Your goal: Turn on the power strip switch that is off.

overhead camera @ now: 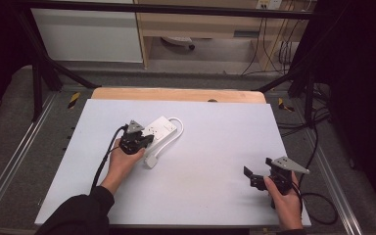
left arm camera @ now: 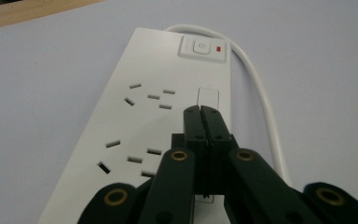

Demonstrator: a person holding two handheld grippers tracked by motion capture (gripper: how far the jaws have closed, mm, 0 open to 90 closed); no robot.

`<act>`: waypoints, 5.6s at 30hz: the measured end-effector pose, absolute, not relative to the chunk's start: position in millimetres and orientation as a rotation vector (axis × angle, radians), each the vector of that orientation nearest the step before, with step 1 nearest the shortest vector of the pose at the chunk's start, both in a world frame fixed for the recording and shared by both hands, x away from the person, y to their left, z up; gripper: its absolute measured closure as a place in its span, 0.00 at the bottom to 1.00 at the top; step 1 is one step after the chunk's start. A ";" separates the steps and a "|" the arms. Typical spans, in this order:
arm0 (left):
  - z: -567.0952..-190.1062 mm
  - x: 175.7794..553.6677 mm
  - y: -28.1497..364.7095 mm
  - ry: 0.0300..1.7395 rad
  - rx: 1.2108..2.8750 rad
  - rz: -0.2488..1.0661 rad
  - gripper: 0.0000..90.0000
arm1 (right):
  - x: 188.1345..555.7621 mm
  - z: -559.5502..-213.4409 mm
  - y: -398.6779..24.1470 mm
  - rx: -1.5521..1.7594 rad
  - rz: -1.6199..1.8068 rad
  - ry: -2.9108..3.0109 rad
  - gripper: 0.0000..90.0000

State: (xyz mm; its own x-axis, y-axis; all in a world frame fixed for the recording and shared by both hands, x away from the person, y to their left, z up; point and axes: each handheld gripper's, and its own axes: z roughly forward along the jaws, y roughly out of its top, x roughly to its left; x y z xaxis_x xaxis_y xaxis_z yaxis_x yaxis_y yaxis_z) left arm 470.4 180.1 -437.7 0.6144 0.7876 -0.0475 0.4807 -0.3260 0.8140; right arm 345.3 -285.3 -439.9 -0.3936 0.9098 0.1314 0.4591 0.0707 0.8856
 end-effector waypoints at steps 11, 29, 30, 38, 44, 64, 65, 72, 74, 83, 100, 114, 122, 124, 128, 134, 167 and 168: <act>-437.8 471.2 181.7 1.000 1.986 0.448 1.00 | 345.3 -439.9 -285.4 1.356 1.282 1.891 0.03; -440.1 472.0 180.0 0.985 2.004 0.450 1.00 | 345.3 -440.1 -285.2 1.356 1.281 1.894 0.03; -440.3 472.1 180.1 0.985 2.002 0.452 1.00 | 345.2 -440.1 -285.3 1.357 1.280 1.896 0.03; -441.0 472.2 178.3 0.986 1.996 0.459 1.00 | 345.4 -440.2 -285.3 1.357 1.281 1.894 0.02; -441.5 472.1 179.1 0.990 1.989 0.449 1.00 | 345.1 -440.1 -285.6 1.360 1.283 1.891 0.03; -432.8 469.3 182.4 0.988 1.936 0.470 1.00 | 345.1 -440.1 -285.7 1.361 1.284 1.891 0.03; -431.7 468.8 183.0 0.987 1.929 0.478 0.98 | 345.1 -440.1 -285.6 1.359 1.283 1.892 0.03; -426.0 466.1 183.2 0.968 1.891 0.489 0.84 | 345.5 -440.5 -285.3 1.359 1.280 1.894 0.02; -424.7 466.0 184.1 0.965 1.885 0.500 0.81 | 345.5 -440.5 -285.4 1.359 1.279 1.894 0.03; -422.0 465.8 184.7 0.985 1.844 0.499 0.60 | 345.8 -440.8 -285.3 1.361 1.279 1.894 0.03; -414.7 462.5 183.6 0.979 1.776 0.508 0.08 | 345.9 -440.9 -285.3 1.361 1.277 1.896 0.02; -401.7 458.6 193.6 1.012 1.750 0.501 0.09 | 345.6 -440.5 -285.2 1.357 1.288 1.895 0.02; -388.5 448.6 208.6 1.016 1.738 0.504 0.09 | 345.6 -440.5 -284.9 1.353 1.288 1.899 0.02; -384.8 444.7 214.1 1.013 1.736 0.506 0.09 | 345.6 -440.6 -284.7 1.352 1.287 1.901 0.02; -378.4 437.3 225.4 1.013 1.722 0.519 0.09 | 346.2 -441.0 -284.2 1.353 1.279 1.908 0.02; -371.3 422.2 239.2 1.005 1.721 0.526 0.09 | 345.9 -440.9 -283.3 1.355 1.269 1.905 0.02; -397.5 333.8 321.0 1.083 1.670 0.512 0.07 | 348.1 -443.5 -282.8 1.368 1.248 1.913 0.02; -401.4 331.2 320.6 1.086 1.679 0.505 0.07 | 347.9 -443.5 -282.9 1.371 1.248 1.911 0.02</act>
